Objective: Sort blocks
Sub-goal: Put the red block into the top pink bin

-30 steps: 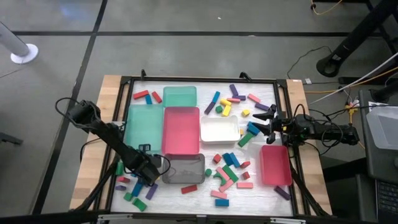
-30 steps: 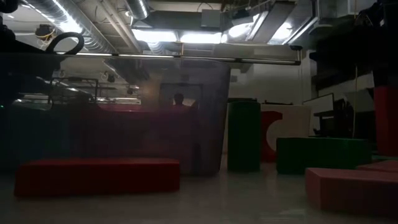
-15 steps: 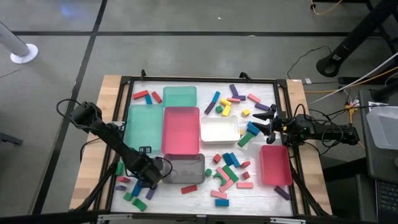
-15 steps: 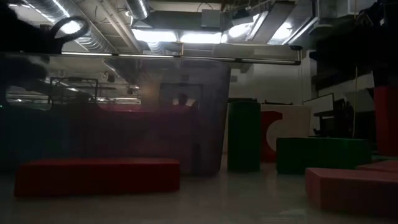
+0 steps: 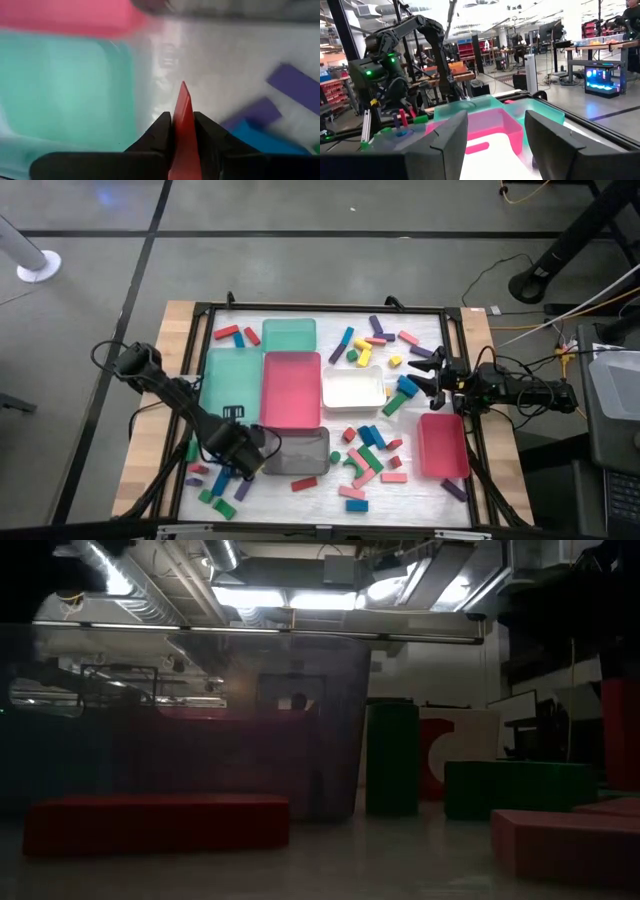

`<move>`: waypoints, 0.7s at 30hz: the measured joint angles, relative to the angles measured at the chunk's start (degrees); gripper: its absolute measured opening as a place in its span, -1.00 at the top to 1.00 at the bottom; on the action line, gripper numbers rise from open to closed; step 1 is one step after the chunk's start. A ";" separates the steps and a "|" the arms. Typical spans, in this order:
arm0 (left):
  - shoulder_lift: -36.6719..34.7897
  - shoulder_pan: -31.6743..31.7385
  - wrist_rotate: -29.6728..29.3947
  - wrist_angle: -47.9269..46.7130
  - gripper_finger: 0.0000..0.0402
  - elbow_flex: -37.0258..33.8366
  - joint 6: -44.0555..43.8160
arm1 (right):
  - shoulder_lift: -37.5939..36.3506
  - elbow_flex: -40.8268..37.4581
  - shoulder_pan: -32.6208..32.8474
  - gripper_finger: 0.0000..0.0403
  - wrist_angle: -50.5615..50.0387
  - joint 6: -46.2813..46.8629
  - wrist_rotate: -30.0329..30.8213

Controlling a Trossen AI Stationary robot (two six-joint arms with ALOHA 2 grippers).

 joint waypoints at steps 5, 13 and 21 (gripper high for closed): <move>-0.02 3.00 -11.77 -0.45 0.76 1.66 8.33 | 0.01 0.00 0.00 0.02 -0.08 0.02 -0.02; -0.03 11.68 -25.37 1.11 0.75 1.65 18.96 | 0.02 0.00 0.00 0.02 1.95 0.00 7.27; 0.15 20.53 -23.42 17.72 0.71 -1.42 28.62 | 0.02 0.02 -0.02 0.02 2.37 -0.04 21.56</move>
